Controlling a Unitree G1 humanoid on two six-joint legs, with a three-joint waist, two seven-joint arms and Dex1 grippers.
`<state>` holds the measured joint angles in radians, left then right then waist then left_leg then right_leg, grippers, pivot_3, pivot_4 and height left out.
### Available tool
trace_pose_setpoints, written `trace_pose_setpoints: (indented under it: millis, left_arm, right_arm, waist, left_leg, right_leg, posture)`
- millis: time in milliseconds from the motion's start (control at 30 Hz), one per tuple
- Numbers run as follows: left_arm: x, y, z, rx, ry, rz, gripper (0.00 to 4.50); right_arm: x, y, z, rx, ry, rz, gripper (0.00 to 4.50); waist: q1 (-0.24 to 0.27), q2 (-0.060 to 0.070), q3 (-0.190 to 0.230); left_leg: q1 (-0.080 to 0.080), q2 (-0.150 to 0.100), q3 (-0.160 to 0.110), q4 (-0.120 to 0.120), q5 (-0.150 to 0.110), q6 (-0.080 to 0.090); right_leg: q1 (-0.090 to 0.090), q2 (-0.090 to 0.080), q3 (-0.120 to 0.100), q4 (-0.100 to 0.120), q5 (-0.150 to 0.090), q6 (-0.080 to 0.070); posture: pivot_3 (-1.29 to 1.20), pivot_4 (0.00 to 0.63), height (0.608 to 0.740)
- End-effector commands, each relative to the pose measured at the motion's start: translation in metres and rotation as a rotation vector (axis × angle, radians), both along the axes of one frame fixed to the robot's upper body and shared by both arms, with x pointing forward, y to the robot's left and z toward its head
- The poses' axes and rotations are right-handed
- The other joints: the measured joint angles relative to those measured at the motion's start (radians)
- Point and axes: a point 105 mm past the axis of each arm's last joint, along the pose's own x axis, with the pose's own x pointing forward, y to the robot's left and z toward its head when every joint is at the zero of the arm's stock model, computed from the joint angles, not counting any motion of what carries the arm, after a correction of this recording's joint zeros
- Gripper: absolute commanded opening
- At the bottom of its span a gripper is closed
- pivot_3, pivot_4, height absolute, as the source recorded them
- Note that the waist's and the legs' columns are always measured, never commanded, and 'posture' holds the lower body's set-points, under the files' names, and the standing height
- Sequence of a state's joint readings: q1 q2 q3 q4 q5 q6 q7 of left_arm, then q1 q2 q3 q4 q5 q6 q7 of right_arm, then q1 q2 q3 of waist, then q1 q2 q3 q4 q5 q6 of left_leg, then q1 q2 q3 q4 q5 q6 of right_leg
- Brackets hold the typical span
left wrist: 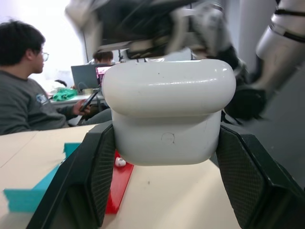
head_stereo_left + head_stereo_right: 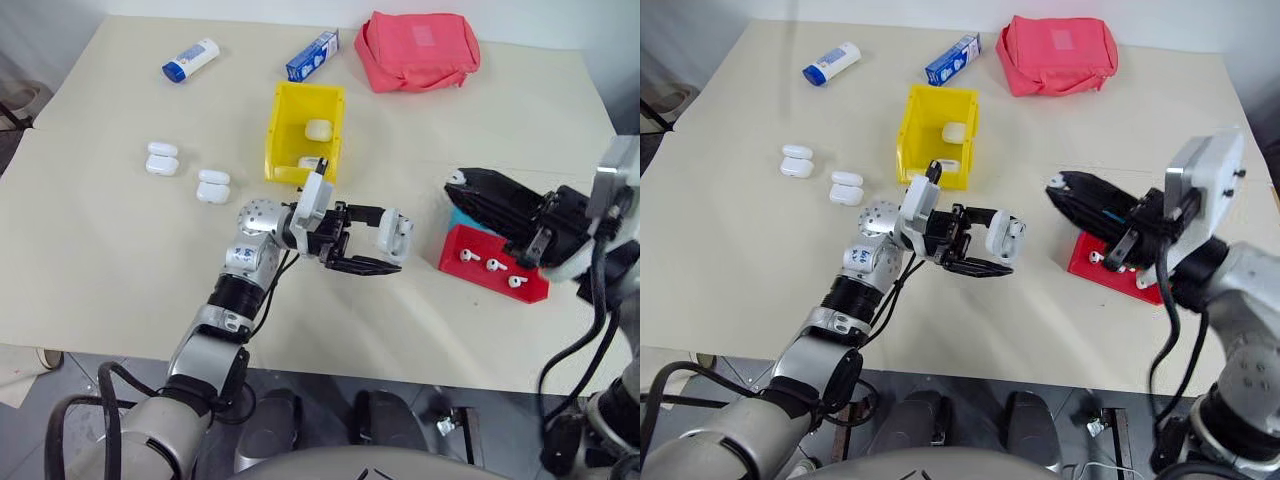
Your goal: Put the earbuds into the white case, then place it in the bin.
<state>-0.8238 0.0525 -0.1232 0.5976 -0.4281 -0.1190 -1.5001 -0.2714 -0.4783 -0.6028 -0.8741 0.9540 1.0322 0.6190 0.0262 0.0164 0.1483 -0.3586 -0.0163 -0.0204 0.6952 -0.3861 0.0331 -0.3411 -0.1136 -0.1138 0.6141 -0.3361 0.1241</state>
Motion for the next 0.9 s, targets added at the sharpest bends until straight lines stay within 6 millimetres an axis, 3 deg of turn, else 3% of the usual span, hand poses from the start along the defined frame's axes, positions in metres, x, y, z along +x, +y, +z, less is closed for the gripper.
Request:
trace_pose_setpoints:
  millis: [33, 267, 633, 900]
  left_arm:
    - [-0.003, -0.003, 0.010, -0.011, -0.049, -0.048, 2.80]
    - [-0.002, -0.007, 0.021, -0.017, -0.069, -0.074, 2.80]
    - [-0.006, -0.008, 0.030, -0.032, -0.094, -0.102, 2.80]
    - [-0.008, -0.007, 0.034, -0.040, -0.090, -0.106, 2.80]
  right_arm:
    - [-0.014, 0.004, 0.010, 0.091, -0.050, -0.007, 0.52]
    - [-0.021, 0.021, -0.003, 0.194, 0.027, 0.037, 0.52]
    - [-0.007, 0.018, -0.027, 0.183, 0.074, -0.007, 0.52]
    - [-0.008, 0.018, -0.043, 0.169, 0.105, -0.014, 0.52]
  waist:
    - [-0.001, 0.000, 0.000]
    - [-0.002, 0.000, 0.000]
    - [-0.001, 0.000, 0.000]
    - [-0.001, -0.001, 0.000]
  left_leg:
    - [0.001, -0.001, 0.000, -0.001, 0.000, 0.000]
    - [0.002, -0.003, 0.001, -0.003, 0.001, 0.001]
    - [0.002, -0.004, 0.002, -0.004, 0.001, 0.002]
    - [0.002, -0.004, 0.002, -0.004, 0.001, 0.002]
  right_leg:
    - [0.000, 0.000, 0.000, 0.000, 0.000, 0.000]
    - [0.000, -0.001, 0.001, 0.000, 0.000, 0.000]
    - [0.001, -0.001, 0.002, -0.002, 0.000, 0.000]
    - [0.001, -0.001, 0.002, -0.002, 0.000, 0.000]
  posture:
    - [0.00, 0.150, 0.740]
    - [0.00, 0.150, 0.740]
    - [0.00, 0.150, 0.740]
    - [0.00, 0.150, 0.740]
